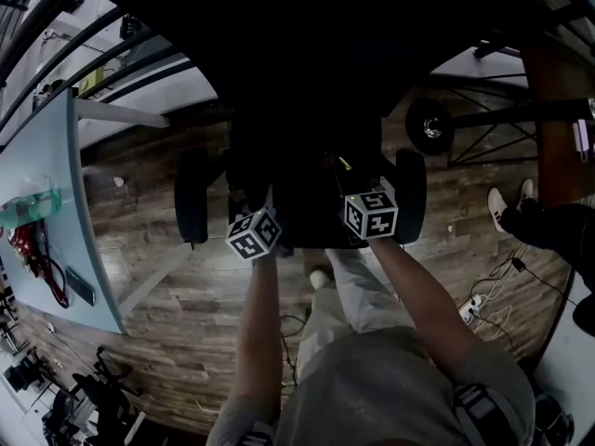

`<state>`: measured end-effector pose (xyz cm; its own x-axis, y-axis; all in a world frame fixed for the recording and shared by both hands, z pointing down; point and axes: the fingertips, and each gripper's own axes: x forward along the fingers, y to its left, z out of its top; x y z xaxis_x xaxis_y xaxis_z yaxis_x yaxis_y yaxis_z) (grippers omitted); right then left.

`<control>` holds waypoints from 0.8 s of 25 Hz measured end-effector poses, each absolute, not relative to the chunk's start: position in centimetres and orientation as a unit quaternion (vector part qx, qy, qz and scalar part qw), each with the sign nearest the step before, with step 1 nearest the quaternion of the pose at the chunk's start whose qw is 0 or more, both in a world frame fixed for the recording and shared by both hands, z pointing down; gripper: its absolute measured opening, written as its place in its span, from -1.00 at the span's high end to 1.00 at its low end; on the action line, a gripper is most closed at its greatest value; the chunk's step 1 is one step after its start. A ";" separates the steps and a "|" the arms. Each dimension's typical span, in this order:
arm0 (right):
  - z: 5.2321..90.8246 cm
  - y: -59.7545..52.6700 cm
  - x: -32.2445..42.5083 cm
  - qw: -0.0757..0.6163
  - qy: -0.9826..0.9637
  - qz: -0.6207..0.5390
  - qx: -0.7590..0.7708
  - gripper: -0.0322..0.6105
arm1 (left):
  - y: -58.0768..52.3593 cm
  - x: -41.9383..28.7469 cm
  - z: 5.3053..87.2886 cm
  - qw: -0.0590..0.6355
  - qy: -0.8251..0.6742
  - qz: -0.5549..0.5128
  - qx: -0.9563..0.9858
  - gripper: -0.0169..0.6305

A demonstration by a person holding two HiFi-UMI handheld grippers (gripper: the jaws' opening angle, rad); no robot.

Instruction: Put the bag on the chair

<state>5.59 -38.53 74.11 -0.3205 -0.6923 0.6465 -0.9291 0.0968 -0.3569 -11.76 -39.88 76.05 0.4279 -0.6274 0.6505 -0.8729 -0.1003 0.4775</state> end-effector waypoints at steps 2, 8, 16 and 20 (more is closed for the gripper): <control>74.7 -38.7 5.7 0.159 -0.723 0.370 0.561 0.84 | -40.1 -11.6 76.7 0.428 -0.516 0.149 0.727 0.89; 75.2 -39.4 6.0 0.165 -0.721 0.368 0.564 0.84 | -40.7 -11.3 76.9 0.426 -0.517 0.156 0.726 0.88; 74.9 -38.6 5.3 0.169 -0.722 0.380 0.553 0.39 | -39.7 -11.2 76.3 0.435 -0.511 0.153 0.725 0.44; 74.1 -38.0 5.8 0.170 -0.714 0.371 0.568 0.14 | -39.3 -11.1 74.7 0.429 -0.513 0.130 0.732 -0.01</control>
<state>5.78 -37.97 74.09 -0.2963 -0.6856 0.6650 -0.9382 0.0788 -0.3369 -11.09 -39.29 74.75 0.4408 -0.6397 0.6296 -0.8621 -0.1063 0.4955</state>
